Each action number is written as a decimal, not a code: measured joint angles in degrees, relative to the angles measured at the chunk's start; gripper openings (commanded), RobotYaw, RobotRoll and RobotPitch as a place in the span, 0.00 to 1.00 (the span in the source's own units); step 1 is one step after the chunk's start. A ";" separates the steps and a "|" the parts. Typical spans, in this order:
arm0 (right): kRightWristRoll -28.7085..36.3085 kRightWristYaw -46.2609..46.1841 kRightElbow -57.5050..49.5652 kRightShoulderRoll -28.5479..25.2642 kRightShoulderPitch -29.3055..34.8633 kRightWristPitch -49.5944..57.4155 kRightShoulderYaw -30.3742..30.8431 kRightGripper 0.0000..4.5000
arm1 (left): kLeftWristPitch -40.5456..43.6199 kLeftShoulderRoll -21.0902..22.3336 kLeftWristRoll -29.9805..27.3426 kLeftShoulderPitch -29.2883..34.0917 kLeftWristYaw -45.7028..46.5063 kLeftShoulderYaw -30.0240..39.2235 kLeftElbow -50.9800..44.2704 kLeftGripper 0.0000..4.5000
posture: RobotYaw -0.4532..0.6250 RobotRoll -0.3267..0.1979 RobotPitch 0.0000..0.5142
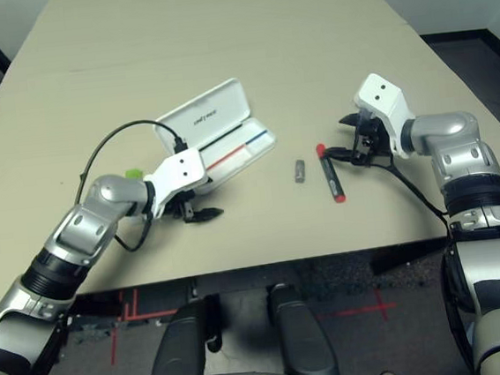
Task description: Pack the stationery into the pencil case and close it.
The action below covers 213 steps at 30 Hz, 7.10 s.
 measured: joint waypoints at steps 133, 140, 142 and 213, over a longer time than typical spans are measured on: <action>16.83 -42.09 -58.95 9.65 10.80 86.77 -11.01 1.00 | -0.14 20.03 -23.95 4.85 -8.68 25.72 -25.37 0.99 | 0.41 0.62 0.42; 17.03 -43.72 -58.81 10.20 12.58 86.76 -10.13 1.00 | -0.24 20.03 -23.97 4.87 -8.14 25.72 -26.64 0.99 | 0.42 0.62 0.42; 16.91 -43.97 -58.78 10.25 12.75 86.34 -9.79 1.00 | -0.24 20.03 -23.98 4.88 -7.98 25.72 -26.66 0.99 | 0.42 0.62 0.42; 2.58 24.73 -40.21 -2.87 -12.12 27.28 24.05 0.11 | 1.19 22.94 -23.15 6.43 -6.60 24.66 -28.81 1.00 | 0.48 0.62 0.35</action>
